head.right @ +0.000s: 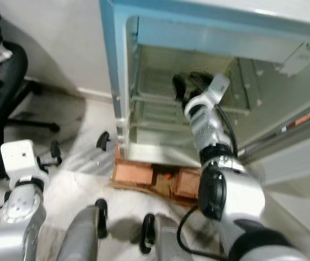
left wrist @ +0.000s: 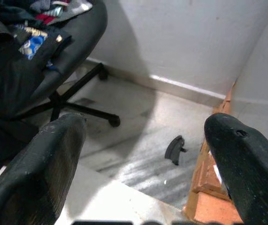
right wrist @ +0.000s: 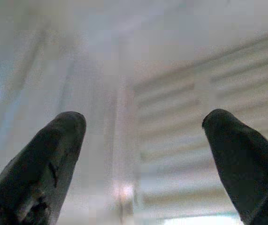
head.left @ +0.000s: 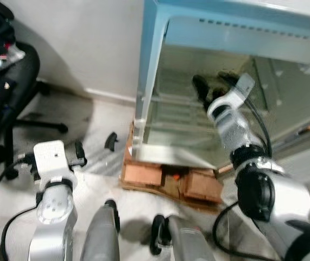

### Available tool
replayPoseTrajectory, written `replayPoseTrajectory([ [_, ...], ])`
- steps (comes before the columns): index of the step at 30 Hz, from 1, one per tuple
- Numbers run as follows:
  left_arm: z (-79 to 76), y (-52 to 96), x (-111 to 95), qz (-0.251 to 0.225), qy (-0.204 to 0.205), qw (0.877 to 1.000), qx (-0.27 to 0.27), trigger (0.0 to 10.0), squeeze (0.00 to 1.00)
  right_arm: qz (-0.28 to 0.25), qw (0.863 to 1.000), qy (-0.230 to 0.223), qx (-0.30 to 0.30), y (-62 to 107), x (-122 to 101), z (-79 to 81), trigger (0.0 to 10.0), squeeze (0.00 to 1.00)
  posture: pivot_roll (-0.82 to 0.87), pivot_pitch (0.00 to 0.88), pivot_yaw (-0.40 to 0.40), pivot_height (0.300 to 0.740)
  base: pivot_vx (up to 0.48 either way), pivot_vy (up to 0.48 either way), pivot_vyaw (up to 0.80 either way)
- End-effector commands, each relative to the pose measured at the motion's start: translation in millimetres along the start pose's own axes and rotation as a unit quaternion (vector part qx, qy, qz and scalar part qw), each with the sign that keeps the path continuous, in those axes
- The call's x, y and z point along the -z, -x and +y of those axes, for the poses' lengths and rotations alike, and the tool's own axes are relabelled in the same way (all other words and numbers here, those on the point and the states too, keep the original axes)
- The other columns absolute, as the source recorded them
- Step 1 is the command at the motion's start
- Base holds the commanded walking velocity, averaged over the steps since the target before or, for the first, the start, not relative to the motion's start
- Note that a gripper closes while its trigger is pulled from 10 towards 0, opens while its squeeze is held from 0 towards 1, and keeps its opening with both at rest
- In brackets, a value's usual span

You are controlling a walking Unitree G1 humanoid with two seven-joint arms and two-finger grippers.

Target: Restocking fridge

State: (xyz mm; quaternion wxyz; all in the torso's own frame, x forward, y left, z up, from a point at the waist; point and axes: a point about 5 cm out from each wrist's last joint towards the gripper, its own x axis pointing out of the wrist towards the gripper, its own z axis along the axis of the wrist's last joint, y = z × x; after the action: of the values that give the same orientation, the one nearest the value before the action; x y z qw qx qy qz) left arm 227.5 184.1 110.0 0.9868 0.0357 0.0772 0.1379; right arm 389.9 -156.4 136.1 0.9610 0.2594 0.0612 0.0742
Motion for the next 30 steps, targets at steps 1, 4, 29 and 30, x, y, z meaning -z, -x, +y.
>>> replayPoseTrajectory([
  [1, -4.9, 0.8, 7, 0.007, -0.011, 1.0, 0.017, 10.0, 0.0, 0.008, 0.998, 0.043, -0.042, 5.2, 4, 2.4, 10.0, 1.0, 0.21, 0.129, -0.092, 0.74, 0.0, 0.0, 0.0],
  [4, -8.3, 1.0, 12, 0.015, -0.02, 0.999, 0.024, 10.0, 0.0, -0.004, 0.992, 0.085, -0.094, 21.4, 12, 6.3, 10.0, 0.76, 0.19, 0.113, -0.091, 0.74, 0.0, 0.0, 0.0],
  [29, -36.1, 0.2, 20, -0.064, -0.088, 0.984, 0.143, 10.0, 0.0, -0.035, 0.976, 0.215, -0.002, 127.2, 69, -15.5, 10.0, 0.0, 0.12, 0.026, -0.057, 0.74, -0.19, 0.0, 0.0],
  [30, -36.1, 0.0, 21, -0.065, -0.089, 0.984, 0.143, 10.0, 0.0, -0.032, 0.976, 0.216, -0.005, 127.5, 71, -14.2, 10.0, 0.0, 0.12, 0.028, -0.06, 0.74, -0.431, 0.0, 0.0],
])
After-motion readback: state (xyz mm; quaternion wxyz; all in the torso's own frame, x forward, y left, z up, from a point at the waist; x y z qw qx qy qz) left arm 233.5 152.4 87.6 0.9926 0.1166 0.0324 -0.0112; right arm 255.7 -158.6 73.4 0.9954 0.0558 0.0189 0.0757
